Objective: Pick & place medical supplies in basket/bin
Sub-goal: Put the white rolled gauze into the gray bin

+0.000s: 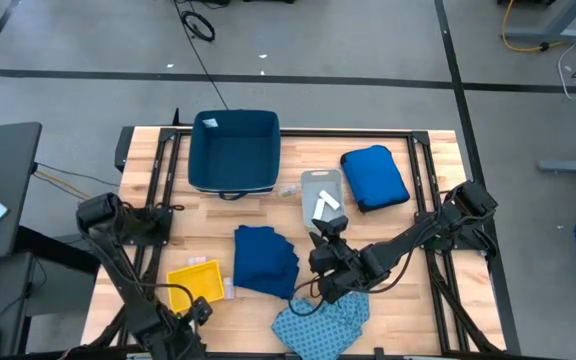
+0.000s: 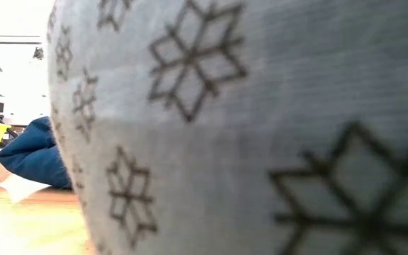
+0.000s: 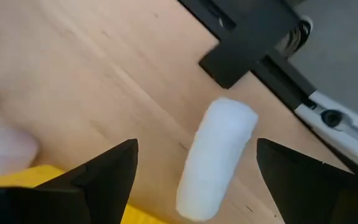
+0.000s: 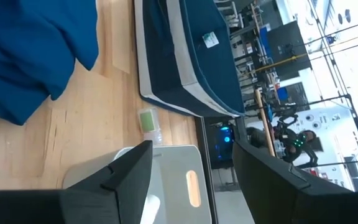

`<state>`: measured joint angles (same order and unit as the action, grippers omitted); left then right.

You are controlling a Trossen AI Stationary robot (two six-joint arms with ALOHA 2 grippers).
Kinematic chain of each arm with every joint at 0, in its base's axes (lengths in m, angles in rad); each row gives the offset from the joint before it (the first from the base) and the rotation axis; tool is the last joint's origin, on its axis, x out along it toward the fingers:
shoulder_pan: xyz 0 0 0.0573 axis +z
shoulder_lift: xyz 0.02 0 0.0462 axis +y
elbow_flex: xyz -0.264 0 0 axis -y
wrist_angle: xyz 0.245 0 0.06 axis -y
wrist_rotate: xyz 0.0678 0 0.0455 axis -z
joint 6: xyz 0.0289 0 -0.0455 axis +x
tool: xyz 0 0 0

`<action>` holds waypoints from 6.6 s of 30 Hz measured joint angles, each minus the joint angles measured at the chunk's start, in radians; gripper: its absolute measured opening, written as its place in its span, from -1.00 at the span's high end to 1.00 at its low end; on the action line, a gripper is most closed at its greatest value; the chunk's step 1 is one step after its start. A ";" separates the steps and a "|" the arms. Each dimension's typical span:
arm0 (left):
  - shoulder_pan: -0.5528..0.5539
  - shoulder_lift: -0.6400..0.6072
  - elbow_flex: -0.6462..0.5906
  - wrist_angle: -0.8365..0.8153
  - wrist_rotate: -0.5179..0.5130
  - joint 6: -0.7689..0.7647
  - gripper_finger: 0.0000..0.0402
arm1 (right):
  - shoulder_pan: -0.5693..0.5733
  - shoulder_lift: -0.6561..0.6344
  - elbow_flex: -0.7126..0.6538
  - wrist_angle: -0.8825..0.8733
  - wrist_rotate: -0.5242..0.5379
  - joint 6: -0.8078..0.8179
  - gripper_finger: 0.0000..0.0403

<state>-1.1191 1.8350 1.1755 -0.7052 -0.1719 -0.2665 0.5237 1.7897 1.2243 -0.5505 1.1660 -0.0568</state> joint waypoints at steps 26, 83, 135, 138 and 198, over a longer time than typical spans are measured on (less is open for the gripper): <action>0.027 0.086 -0.001 -0.005 -0.029 0.004 0.80 | 0.070 0.000 0.000 0.089 -0.003 0.026 -0.15; 1.057 -0.423 -0.930 2.098 0.327 0.547 0.80 | -0.253 -0.193 -0.416 1.400 -0.798 -0.223 -0.15; 1.297 -0.077 -0.511 1.915 0.613 0.364 0.80 | -0.445 -0.266 -0.545 1.288 -0.877 -0.097 0.83; 1.297 -0.077 -0.511 1.916 0.625 0.368 0.80 | -0.445 -0.266 -0.544 1.288 -0.878 -0.104 0.83; 1.387 -0.469 -0.533 1.304 0.663 0.367 -0.64 | -0.435 -0.265 -0.545 1.181 -0.779 -0.116 0.83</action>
<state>0.2684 1.3661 0.6428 0.5989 0.4908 0.1000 0.0883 1.5249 0.6792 0.6306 0.3870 -0.1726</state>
